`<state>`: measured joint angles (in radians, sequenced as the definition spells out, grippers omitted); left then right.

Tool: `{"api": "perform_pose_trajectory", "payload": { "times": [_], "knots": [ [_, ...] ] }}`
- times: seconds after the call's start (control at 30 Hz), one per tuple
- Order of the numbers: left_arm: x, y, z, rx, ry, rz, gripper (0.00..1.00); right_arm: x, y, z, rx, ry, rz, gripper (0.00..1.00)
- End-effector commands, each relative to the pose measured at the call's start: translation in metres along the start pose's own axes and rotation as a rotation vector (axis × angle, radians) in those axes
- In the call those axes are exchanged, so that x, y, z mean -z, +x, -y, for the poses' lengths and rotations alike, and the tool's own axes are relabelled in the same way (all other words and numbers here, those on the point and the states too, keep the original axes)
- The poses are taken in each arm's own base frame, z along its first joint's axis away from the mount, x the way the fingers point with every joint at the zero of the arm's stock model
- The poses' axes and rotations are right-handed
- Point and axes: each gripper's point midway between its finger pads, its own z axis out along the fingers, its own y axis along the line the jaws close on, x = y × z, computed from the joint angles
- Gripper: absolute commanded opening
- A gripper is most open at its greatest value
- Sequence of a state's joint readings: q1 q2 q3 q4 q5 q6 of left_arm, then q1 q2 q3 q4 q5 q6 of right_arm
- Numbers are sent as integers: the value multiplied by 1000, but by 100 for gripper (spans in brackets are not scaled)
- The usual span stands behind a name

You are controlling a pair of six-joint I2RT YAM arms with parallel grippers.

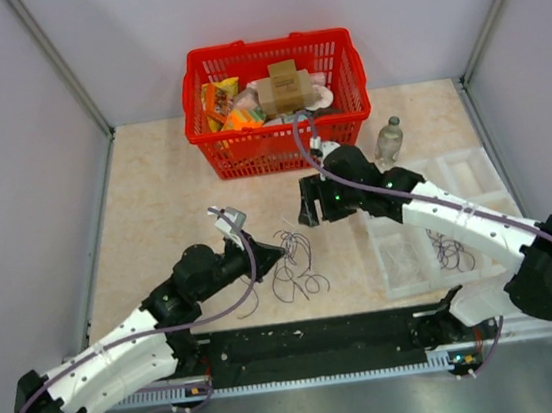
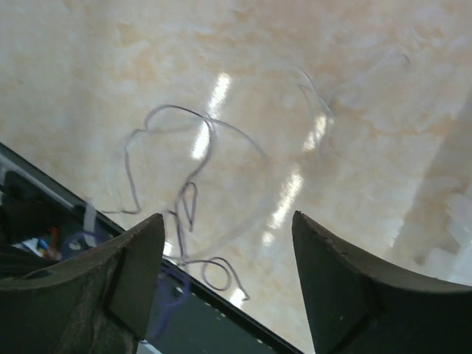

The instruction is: Untangle the cables

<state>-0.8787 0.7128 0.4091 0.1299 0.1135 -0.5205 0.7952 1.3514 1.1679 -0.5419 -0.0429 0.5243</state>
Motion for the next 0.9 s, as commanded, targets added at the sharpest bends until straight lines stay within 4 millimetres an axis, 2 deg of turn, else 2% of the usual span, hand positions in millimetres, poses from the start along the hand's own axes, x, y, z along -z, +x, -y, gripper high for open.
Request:
{"api": "perform_pose_trajectory", "payload": {
  "times": [0.0, 0.07, 0.13, 0.17, 0.23, 0.3, 0.33, 0.37, 0.43, 0.47, 0.67, 0.87],
  "knots": [
    [20, -5, -10, 0, -114, -47, 0, 30, 9, 18, 113, 1, 6, 74],
    [24, -17, -7, 7, -138, -37, 0, 42, 9, 20, 102, 1, 44, 82],
    [24, -22, -5, 5, -138, -35, 0, 53, 11, 13, 80, -44, 64, 83],
    [24, -24, -3, 6, -133, -29, 0, 56, 10, 4, 64, -91, 79, 83],
    [21, -28, -2, 3, -130, -21, 0, 60, 11, -27, 64, -247, 113, 83],
    [20, -33, 4, 4, -112, -20, 0, 60, 18, -62, 117, -388, 138, 79],
    [19, -33, 6, 8, -104, -24, 0, 61, 19, -76, 168, -431, 156, 72],
    [19, -35, 10, 14, -92, -28, 0, 60, 17, -81, 199, -430, 183, 64],
    [20, -38, 15, 33, -80, -30, 0, 56, 11, -88, 205, -440, 208, 42],
    [21, -39, 18, 37, -67, -29, 0, 54, 8, -90, 198, -446, 216, 36],
    [22, -43, 28, 65, -30, -29, 0, 40, 5, -94, 190, -440, 216, 25],
    [20, -47, 29, 70, -33, -28, 0, 33, 9, -93, 207, -418, 204, 25]
  ]
}}
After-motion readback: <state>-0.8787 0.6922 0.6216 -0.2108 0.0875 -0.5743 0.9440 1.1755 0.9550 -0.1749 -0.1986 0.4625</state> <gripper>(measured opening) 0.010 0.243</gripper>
